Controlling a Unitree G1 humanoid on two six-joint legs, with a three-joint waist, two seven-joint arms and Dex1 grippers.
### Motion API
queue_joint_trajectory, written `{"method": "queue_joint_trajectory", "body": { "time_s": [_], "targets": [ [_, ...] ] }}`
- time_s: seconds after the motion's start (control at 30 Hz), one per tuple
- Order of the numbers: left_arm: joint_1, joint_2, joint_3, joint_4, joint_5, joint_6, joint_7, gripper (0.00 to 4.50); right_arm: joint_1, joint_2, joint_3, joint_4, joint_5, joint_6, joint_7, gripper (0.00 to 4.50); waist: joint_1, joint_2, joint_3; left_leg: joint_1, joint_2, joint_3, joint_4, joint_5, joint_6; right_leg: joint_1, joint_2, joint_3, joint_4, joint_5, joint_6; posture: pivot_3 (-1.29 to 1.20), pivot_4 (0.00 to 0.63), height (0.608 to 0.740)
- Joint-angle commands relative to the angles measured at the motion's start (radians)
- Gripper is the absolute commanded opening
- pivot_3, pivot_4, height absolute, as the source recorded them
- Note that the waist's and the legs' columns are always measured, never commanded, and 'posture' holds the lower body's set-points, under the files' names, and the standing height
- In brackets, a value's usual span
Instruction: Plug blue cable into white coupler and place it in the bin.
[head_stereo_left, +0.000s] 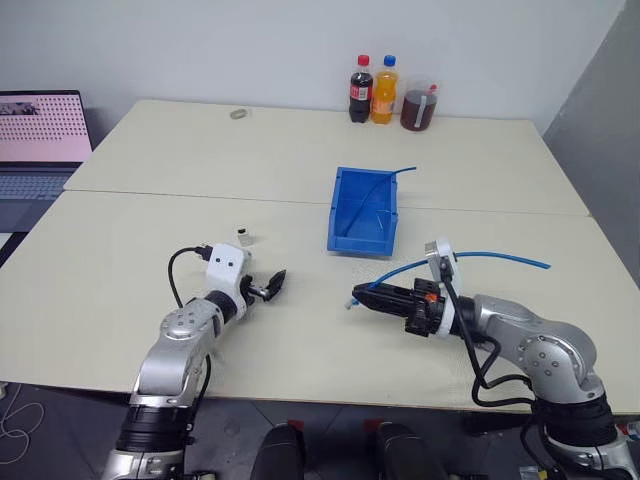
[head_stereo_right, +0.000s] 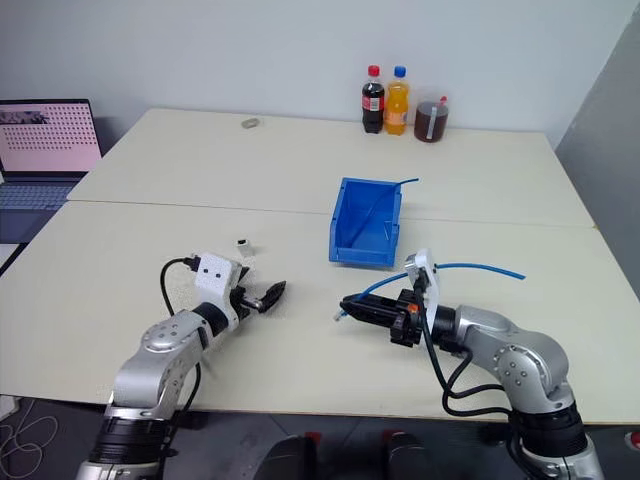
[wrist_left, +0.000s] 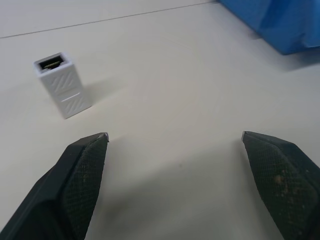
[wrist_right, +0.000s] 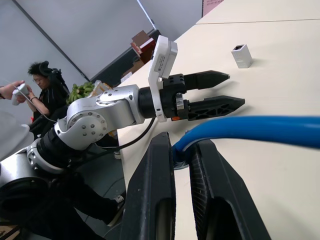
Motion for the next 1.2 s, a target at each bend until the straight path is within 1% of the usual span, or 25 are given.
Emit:
{"method": "queue_joint_trajectory", "body": {
  "time_s": [0.03, 0.27, 0.47, 0.67, 0.9, 0.93, 0.97, 1.03, 1.07, 1.1, 1.17, 1.2],
  "targets": [
    [-0.035, -0.014, 0.032, -0.021, 0.039, 0.032, 0.083, 4.50, -0.021, -0.002, -0.002, -0.005, -0.006, -0.027, 0.016, 0.11, 0.000, 0.000, 0.000, 0.000, 0.000, 0.000, 0.000, 0.000, 0.000, 0.000, 0.000, 0.000, 0.000, 0.000, 0.000, 0.00, 0.150, 0.740],
    [-0.175, -0.049, 0.068, 0.085, 0.024, 0.119, 0.137, 4.50, -0.032, -0.001, 0.008, 0.007, -0.023, -0.041, 0.021, 0.11, 0.006, -0.001, 0.000, 0.000, -0.001, 0.000, 0.001, 0.000, 0.000, 0.000, 0.000, 0.000, 0.000, 0.001, 0.001, 0.00, 0.150, 0.740],
    [-0.293, -0.038, 0.091, 0.204, 0.021, 0.165, 0.135, 4.50, -0.033, -0.001, 0.009, 0.007, -0.034, -0.047, 0.020, 0.11, 0.006, -0.001, 0.000, 0.000, -0.001, 0.000, 0.001, 0.000, 0.000, 0.000, 0.000, 0.000, 0.000, 0.001, 0.001, 0.00, 0.150, 0.740],
    [-0.367, -0.049, 0.083, 0.301, 0.036, 0.153, 0.144, 4.50, -0.022, 0.005, 0.010, -0.005, -0.040, -0.049, 0.014, 0.11, 0.006, -0.001, 0.000, 0.000, -0.001, 0.000, 0.001, 0.000, 0.000, 0.000, 0.000, 0.000, 0.000, 0.001, 0.001, 0.00, 0.150, 0.740],
    [-0.400, -0.079, 0.092, 0.362, 0.029, 0.133, 0.155, 4.50, -0.017, 0.004, 0.010, -0.013, -0.041, -0.049, 0.008, 0.11, 0.006, -0.001, 0.000, 0.000, -0.001, 0.000, 0.001, 0.000, 0.000, 0.000, 0.000, 0.000, 0.000, 0.001, 0.001, 0.00, 0.150, 0.740],
    [-0.402, -0.081, 0.093, 0.368, 0.030, 0.128, 0.156, 4.15, -0.016, 0.003, 0.010, -0.015, -0.041, -0.048, 0.007, 0.11, 0.006, -0.001, 0.000, 0.000, -0.001, 0.000, 0.001, 0.000, 0.000, 0.000, 0.000, 0.000, 0.000, 0.001, 0.001, 0.00, 0.150, 0.740],
    [-0.405, -0.082, 0.094, 0.375, 0.034, 0.118, 0.160, 4.07, -0.015, 0.003, 0.010, -0.016, -0.040, -0.048, 0.007, 0.11, 0.006, -0.001, 0.000, 0.000, -0.001, 0.000, 0.001, 0.000, 0.000, 0.000, 0.000, 0.000, 0.000, 0.001, 0.001, 0.00, 0.150, 0.740],
    [-0.412, -0.083, 0.095, 0.392, 0.041, 0.101, 0.166, 3.53, -0.014, 0.001, 0.010, -0.017, -0.039, -0.047, 0.006, 0.11, 0.006, -0.001, 0.000, 0.000, -0.001, 0.000, 0.001, 0.000, 0.000, 0.000, 0.000, 0.000, 0.000, 0.001, 0.001, 0.00, 0.150, 0.740],
    [-0.415, -0.084, 0.097, 0.399, 0.042, 0.095, 0.168, 3.40, -0.014, 0.001, 0.010, -0.017, -0.039, -0.047, 0.006, 0.11, 0.006, -0.001, 0.000, 0.000, -0.001, 0.000, 0.001, 0.000, 0.000, 0.000, 0.000, 0.000, 0.000, 0.001, 0.001, 0.00, 0.150, 0.740],
    [-0.417, -0.084, 0.097, 0.404, 0.042, 0.090, 0.168, 3.09, -0.015, 0.001, 0.010, -0.017, -0.039, -0.047, 0.006, 0.11, 0.006, -0.001, 0.000, 0.000, -0.001, 0.000, 0.001, 0.000, 0.000, 0.000, 0.000, 0.000, 0.000, 0.001, 0.001, 0.00, 0.150, 0.740],
    [-0.418, -0.084, 0.097, 0.412, 0.042, 0.084, 0.171, 2.82, -0.015, 0.000, 0.010, -0.019, -0.038, -0.047, 0.005, 0.11, 0.006, -0.001, 0.000, 0.000, -0.001, 0.000, 0.001, 0.000, 0.000, 0.000, 0.000, 0.000, 0.000, 0.001, 0.001, 0.00, 0.150, 0.740],
    [-0.419, -0.084, 0.096, 0.416, 0.042, 0.080, 0.172, 2.58, -0.015, -0.001, 0.009, -0.019, -0.038, -0.047, 0.005, 0.11, 0.006, -0.001, 0.000, 0.000, -0.001, 0.000, 0.001, 0.000, 0.000, 0.000, 0.000, 0.000, 0.000, 0.001, 0.001, 0.00, 0.150, 0.740]
  ]
}}
